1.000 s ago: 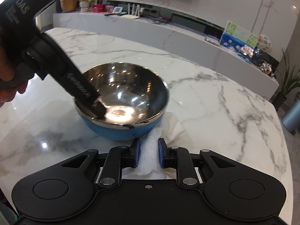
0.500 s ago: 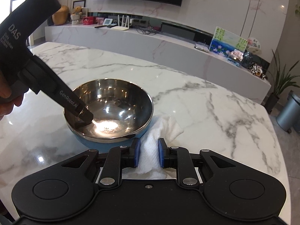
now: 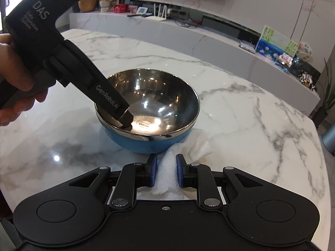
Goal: Clean bowl
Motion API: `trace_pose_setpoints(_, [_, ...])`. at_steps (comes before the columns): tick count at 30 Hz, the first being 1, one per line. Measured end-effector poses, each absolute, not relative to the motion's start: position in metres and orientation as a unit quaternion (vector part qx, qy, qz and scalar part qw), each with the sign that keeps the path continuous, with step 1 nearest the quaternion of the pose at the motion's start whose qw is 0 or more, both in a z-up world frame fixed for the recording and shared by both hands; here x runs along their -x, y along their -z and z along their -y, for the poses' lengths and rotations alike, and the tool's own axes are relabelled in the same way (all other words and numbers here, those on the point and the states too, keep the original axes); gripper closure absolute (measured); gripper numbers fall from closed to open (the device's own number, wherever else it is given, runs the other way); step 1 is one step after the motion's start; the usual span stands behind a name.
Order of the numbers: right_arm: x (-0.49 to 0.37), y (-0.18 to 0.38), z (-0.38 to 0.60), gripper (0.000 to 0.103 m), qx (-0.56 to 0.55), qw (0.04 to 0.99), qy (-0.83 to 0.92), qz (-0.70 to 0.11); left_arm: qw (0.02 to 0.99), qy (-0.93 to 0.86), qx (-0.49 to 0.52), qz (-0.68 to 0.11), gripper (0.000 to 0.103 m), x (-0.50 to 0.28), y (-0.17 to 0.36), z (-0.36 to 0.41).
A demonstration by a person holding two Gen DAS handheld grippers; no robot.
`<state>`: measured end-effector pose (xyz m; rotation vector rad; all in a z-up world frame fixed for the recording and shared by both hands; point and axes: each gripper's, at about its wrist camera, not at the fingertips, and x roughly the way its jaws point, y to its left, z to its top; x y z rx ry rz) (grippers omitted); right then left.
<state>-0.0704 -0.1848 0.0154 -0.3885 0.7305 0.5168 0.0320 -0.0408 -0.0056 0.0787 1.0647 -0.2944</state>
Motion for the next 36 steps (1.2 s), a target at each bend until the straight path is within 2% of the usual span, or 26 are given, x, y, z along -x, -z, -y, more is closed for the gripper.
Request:
trace_pose_setpoints(9, [0.070,-0.033,0.199,0.087,0.157,0.913,-0.219,-0.307,0.853,0.152,-0.086,-0.492,0.077,-0.029,0.001,0.044])
trace_pose_setpoints(12, [0.071,-0.037,0.202,0.087,0.151,0.919,-0.215,-0.295,0.853,0.153,-0.080,-0.493,0.079,-0.030,0.001,0.042])
trace_pose_setpoints(16, [0.071,-0.033,0.200,0.092,0.157,0.912,-0.220,-0.309,0.852,0.147,-0.060,-0.499,0.079,-0.031,0.002,0.039])
trace_pose_setpoints(20, [0.069,-0.027,0.198,0.092,0.164,0.905,-0.214,-0.328,0.846,0.142,-0.019,-0.514,0.079,-0.035,0.003,0.033])
trace_pose_setpoints(22, [0.067,-0.025,0.201,0.090,0.150,0.906,-0.210,-0.336,0.843,0.142,-0.009,-0.518,0.077,-0.036,0.004,0.031])
trace_pose_setpoints(25, [0.066,-0.021,0.203,0.076,0.136,0.903,-0.212,-0.348,0.843,0.140,-0.009,-0.520,0.074,-0.036,0.005,0.031])
trace_pose_setpoints(27, [0.067,-0.018,0.202,0.056,0.134,0.900,-0.214,-0.355,0.842,0.139,-0.009,-0.520,0.073,-0.037,0.005,0.032])
trace_pose_setpoints(28, [0.067,-0.014,0.200,0.055,0.138,0.899,-0.210,-0.359,0.842,0.139,-0.009,-0.521,0.072,-0.036,0.005,0.032])
trace_pose_setpoints(32, [0.064,-0.002,0.199,0.057,0.134,0.889,-0.196,-0.390,0.839,0.138,0.000,-0.526,0.067,-0.035,0.006,0.030])
trace_pose_setpoints(36, [0.058,0.004,0.204,0.078,0.105,0.881,-0.196,-0.417,0.833,0.138,0.028,-0.534,0.062,-0.036,0.008,0.025])
